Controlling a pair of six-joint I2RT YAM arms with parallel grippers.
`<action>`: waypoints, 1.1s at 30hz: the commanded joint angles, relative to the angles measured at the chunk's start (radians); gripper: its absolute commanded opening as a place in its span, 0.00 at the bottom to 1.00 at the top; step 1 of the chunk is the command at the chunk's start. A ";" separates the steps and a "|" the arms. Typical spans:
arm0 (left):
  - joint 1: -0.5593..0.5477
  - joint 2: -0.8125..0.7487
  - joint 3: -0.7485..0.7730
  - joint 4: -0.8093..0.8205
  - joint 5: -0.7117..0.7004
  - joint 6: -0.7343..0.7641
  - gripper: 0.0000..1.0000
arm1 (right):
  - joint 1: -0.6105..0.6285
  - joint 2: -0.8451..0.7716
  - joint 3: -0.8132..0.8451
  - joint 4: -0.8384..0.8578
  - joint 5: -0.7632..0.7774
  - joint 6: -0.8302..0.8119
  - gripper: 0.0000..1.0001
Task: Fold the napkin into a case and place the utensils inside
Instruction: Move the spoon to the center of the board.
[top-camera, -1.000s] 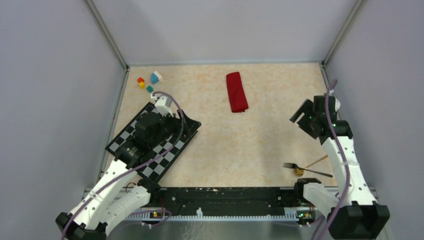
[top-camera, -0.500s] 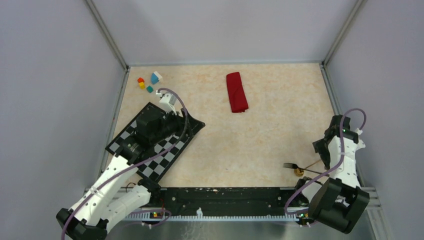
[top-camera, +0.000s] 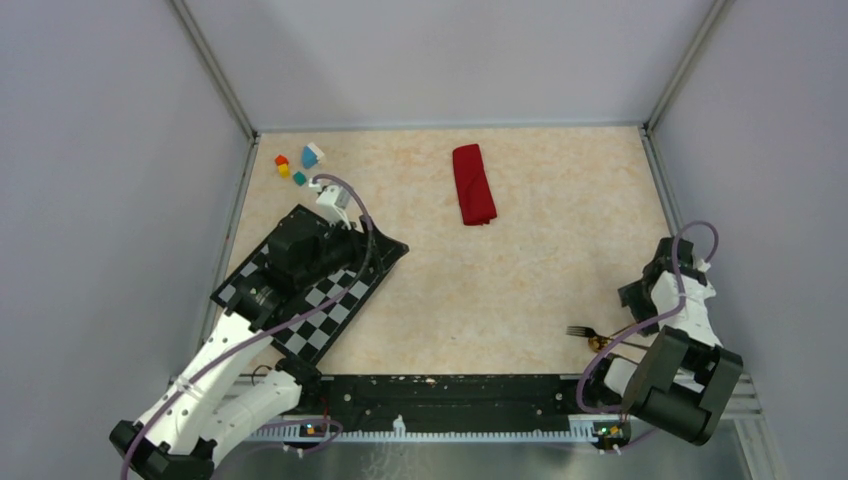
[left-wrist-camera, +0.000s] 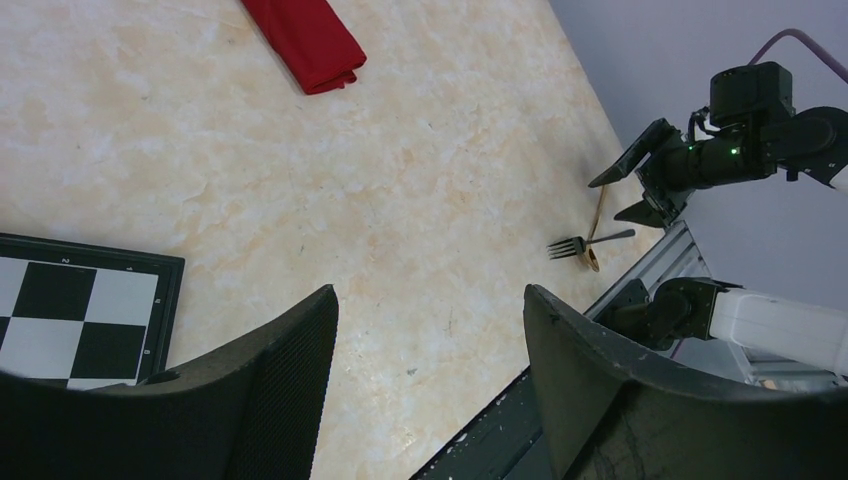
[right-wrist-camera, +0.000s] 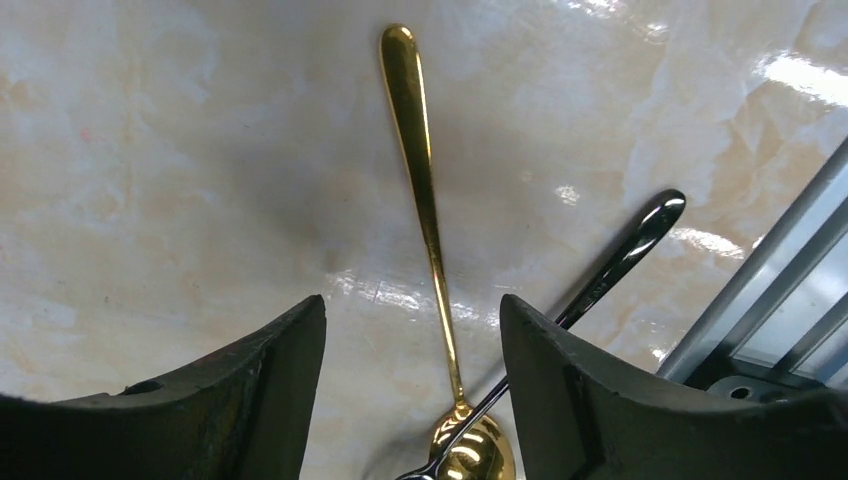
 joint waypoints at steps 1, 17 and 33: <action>0.000 -0.026 0.048 -0.002 -0.025 -0.001 0.73 | -0.007 0.019 -0.020 0.102 -0.045 -0.022 0.63; 0.000 -0.068 0.036 -0.028 -0.075 -0.016 0.73 | 0.393 0.300 0.006 0.282 -0.106 0.070 0.04; 0.000 -0.067 0.040 -0.032 -0.083 -0.020 0.73 | 0.751 0.523 0.282 0.211 -0.111 -0.334 0.03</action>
